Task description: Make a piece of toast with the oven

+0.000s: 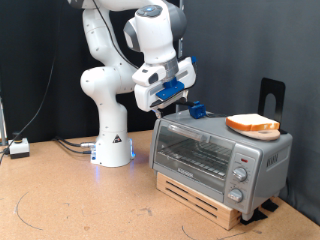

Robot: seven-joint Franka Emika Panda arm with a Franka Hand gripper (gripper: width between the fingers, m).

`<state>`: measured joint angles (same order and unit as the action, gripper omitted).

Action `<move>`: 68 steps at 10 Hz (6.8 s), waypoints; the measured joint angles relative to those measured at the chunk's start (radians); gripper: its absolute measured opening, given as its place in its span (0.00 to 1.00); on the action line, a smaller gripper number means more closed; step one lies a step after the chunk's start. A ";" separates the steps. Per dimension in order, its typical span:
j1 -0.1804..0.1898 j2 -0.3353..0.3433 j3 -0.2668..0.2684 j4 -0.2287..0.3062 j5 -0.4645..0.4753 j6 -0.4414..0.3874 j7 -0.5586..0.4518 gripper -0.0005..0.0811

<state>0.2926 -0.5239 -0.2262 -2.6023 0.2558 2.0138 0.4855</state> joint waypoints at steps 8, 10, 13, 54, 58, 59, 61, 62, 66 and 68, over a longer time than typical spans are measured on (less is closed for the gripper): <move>-0.015 0.065 0.000 -0.107 -0.034 0.126 -0.015 1.00; -0.017 0.085 0.000 -0.119 -0.042 0.178 -0.016 1.00; -0.050 0.117 -0.005 -0.107 -0.064 0.232 -0.012 1.00; -0.154 0.915 -0.078 0.248 -0.061 0.589 0.005 1.00; -0.195 0.881 -0.091 0.239 -0.051 0.579 -0.083 1.00; -0.209 0.853 -0.090 0.236 -0.032 0.554 -0.120 1.00; -0.226 0.792 -0.091 0.232 -0.007 0.505 -0.174 1.00; -0.226 0.758 -0.091 0.217 -0.008 0.502 -0.174 1.00; -0.252 0.707 -0.056 0.240 0.211 0.307 -0.398 1.00; -0.277 0.649 -0.055 0.259 0.328 0.145 -0.535 1.00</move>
<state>0.0159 0.1253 -0.2815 -2.3433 0.5843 2.1588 -0.0491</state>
